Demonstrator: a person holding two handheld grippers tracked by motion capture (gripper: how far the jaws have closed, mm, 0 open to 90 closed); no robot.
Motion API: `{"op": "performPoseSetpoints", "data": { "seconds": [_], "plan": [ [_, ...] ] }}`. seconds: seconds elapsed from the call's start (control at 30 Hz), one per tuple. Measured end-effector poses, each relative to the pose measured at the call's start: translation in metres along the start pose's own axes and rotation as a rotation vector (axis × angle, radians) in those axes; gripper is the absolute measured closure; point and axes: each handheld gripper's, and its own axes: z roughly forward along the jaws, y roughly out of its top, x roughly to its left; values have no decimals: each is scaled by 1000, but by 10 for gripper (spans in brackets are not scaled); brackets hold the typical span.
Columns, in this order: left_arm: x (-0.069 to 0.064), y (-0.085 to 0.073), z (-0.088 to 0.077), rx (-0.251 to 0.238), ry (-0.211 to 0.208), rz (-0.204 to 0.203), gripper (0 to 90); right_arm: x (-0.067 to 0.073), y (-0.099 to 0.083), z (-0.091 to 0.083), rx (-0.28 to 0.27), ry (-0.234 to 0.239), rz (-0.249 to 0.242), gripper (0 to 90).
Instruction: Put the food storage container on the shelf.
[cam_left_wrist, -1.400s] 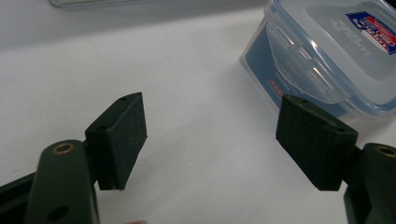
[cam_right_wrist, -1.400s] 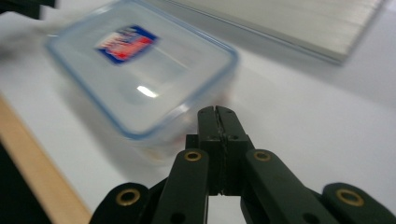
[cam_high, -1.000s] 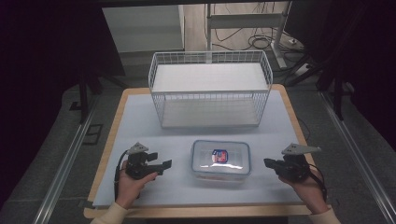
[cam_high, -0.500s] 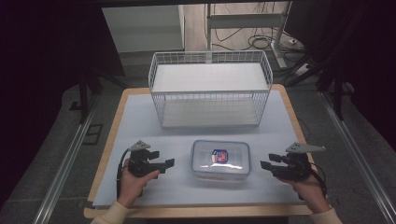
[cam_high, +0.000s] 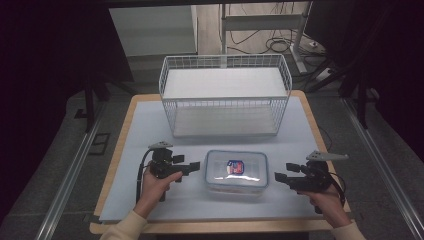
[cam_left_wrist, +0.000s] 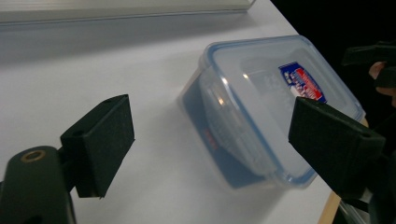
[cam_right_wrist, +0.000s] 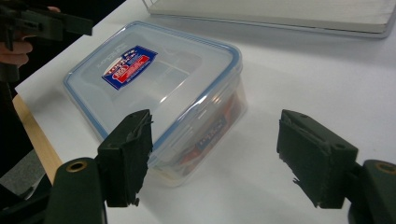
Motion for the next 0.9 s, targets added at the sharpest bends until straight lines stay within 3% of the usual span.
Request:
{"op": "performPoseSetpoints", "data": {
  "seconds": [0.07,0.1,0.27,0.67,0.83,0.9],
  "plan": [
    [-2,4,7,15,-18,-14,125,1,1,2,0,3,0,257],
    [-2,6,14,37,-47,-35,114,1,1,4,7,4,0,252],
    [-1,5,27,109,-86,-48,92,2,1,6,17,1,-12,246],
    [6,1,48,170,-209,-107,132,3,-1,9,29,2,-20,245],
    [5,-1,52,194,-202,-99,142,4,-1,13,41,5,-22,243],
    [5,-2,52,198,-217,-104,152,4,-1,13,44,6,-22,243]
  ]
}}
